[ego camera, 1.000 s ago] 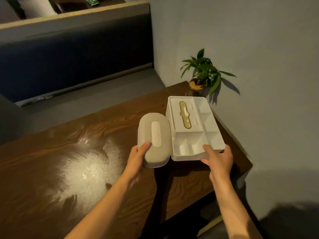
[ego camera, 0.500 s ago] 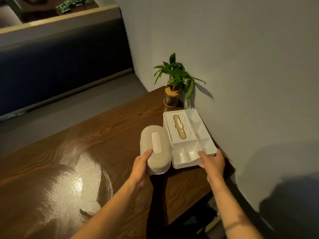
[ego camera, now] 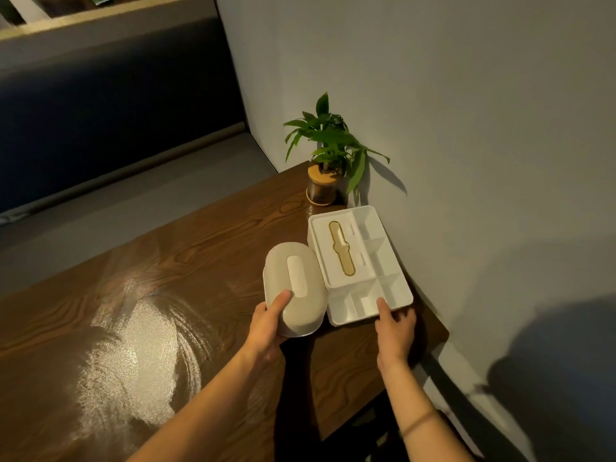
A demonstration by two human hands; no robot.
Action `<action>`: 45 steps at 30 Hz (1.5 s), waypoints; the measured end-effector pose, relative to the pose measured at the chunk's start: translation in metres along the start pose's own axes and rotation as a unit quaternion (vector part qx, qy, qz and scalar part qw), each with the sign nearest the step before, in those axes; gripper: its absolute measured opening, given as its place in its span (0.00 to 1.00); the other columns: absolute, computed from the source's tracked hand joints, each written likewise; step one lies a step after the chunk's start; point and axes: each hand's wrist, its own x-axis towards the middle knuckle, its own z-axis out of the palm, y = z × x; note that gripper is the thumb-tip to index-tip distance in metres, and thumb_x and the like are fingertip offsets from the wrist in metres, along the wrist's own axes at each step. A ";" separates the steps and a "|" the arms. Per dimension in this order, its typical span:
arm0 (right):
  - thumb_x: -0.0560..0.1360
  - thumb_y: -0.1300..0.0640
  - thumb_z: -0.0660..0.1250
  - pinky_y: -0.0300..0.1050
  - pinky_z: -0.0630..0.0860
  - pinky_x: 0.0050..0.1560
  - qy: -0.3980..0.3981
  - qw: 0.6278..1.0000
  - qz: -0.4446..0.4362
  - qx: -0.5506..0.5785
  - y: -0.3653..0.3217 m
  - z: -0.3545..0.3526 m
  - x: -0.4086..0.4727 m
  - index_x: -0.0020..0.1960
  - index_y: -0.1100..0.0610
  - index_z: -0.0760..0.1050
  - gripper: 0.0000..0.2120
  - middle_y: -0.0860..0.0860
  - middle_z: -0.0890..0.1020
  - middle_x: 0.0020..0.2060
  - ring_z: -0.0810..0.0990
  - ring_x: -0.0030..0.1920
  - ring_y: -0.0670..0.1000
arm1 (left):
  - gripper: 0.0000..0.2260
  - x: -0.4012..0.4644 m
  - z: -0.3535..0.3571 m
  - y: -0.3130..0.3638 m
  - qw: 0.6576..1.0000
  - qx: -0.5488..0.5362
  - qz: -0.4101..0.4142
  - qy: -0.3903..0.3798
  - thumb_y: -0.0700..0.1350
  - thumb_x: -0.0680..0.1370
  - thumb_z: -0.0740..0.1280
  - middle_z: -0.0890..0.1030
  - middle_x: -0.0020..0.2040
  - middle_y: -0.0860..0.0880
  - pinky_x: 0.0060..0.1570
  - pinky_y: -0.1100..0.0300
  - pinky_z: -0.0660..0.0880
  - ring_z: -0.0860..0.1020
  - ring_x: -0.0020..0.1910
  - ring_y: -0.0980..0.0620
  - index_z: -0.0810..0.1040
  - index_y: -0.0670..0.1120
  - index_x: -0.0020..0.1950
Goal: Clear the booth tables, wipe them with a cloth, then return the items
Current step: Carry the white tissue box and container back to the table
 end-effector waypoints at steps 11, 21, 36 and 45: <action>0.82 0.46 0.61 0.58 0.69 0.71 -0.075 0.990 0.012 0.117 -0.031 0.031 0.010 0.77 0.47 0.63 0.24 0.51 0.72 0.70 0.68 0.72 0.54 | 0.24 0.009 0.008 0.005 1.000 -0.004 0.013 0.009 0.55 0.76 0.72 0.84 0.57 0.43 0.42 0.51 0.81 0.82 0.57 0.43 0.76 0.44 0.66; 0.83 0.46 0.61 0.57 0.68 0.72 -0.076 0.991 0.005 0.114 -0.034 0.034 0.024 0.72 0.48 0.69 0.19 0.48 0.76 0.63 0.70 0.73 0.53 | 0.36 0.024 0.013 0.007 1.000 -0.014 -0.009 0.013 0.62 0.67 0.77 0.81 0.61 0.42 0.39 0.51 0.82 0.80 0.59 0.41 0.72 0.45 0.69; 0.72 0.34 0.69 0.56 0.79 0.61 -0.236 0.971 -0.014 0.023 -0.020 0.035 -0.084 0.71 0.42 0.72 0.30 0.48 0.81 0.61 0.81 0.61 0.51 | 0.40 -0.031 -0.003 0.005 0.992 0.021 0.089 -0.087 0.63 0.65 0.78 0.80 0.64 0.41 0.60 0.34 0.76 0.80 0.62 0.40 0.72 0.44 0.69; 0.70 0.48 0.73 0.54 0.82 0.53 -0.142 0.979 -0.027 0.144 -0.014 -0.020 -0.083 0.73 0.45 0.69 0.32 0.53 0.80 0.62 0.81 0.60 0.55 | 0.36 -0.047 0.053 0.009 0.963 0.185 0.105 -0.167 0.70 0.68 0.74 0.82 0.61 0.48 0.60 0.41 0.78 0.82 0.59 0.47 0.75 0.49 0.67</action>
